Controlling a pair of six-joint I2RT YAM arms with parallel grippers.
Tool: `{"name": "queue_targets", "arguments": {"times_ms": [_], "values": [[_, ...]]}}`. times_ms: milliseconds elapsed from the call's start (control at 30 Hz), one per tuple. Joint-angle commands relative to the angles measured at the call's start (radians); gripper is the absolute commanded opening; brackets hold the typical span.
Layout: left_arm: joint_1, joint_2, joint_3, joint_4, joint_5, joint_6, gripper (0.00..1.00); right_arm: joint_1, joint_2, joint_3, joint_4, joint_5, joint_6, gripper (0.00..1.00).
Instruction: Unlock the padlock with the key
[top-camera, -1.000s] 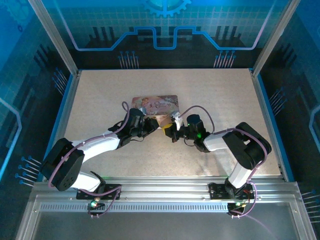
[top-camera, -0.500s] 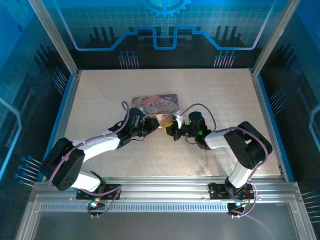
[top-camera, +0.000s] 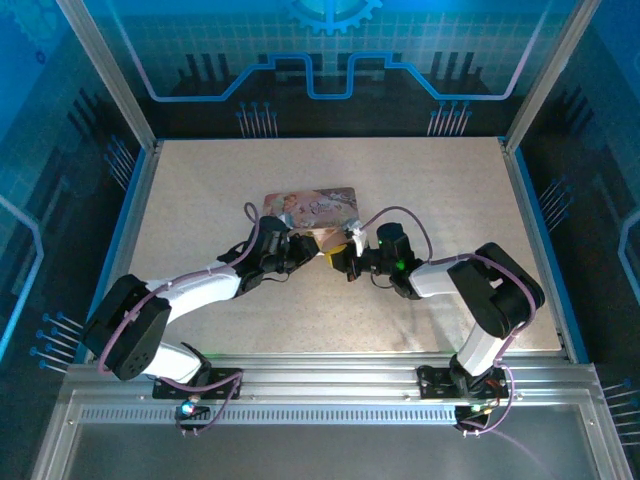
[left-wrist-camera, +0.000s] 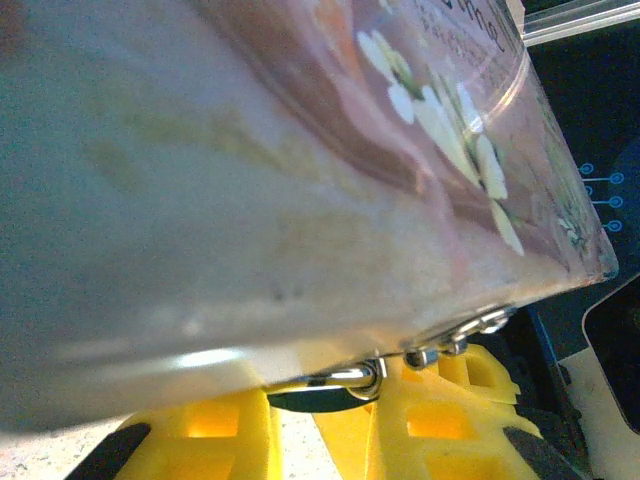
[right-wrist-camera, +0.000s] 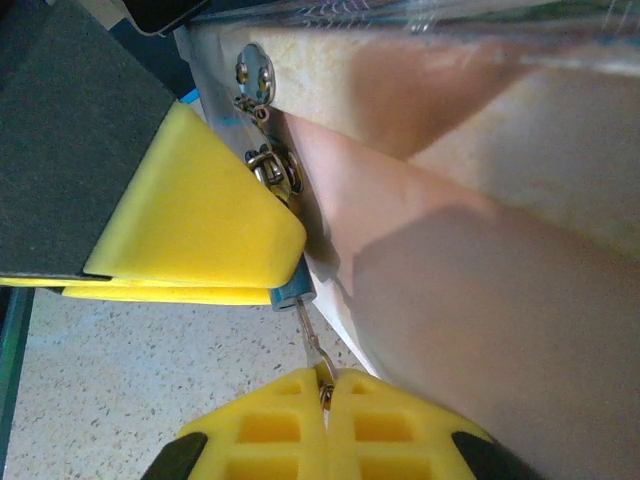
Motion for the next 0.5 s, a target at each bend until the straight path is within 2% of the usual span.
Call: {"name": "queue_targets", "arguments": {"times_ms": [0,200,467], "values": [[-0.062,0.028,0.005,0.063,0.261,-0.005,0.1,0.048,-0.024,0.107,0.19,-0.168,0.044,0.02],[-0.061,0.029,0.003,0.064,0.266,-0.008,0.1,0.062,-0.037,0.095,0.175,-0.101,0.011,0.02],[-0.062,0.035,-0.006,0.073,0.267,-0.004,0.1,0.061,-0.043,0.113,0.159,-0.15,0.044,0.02]]}}
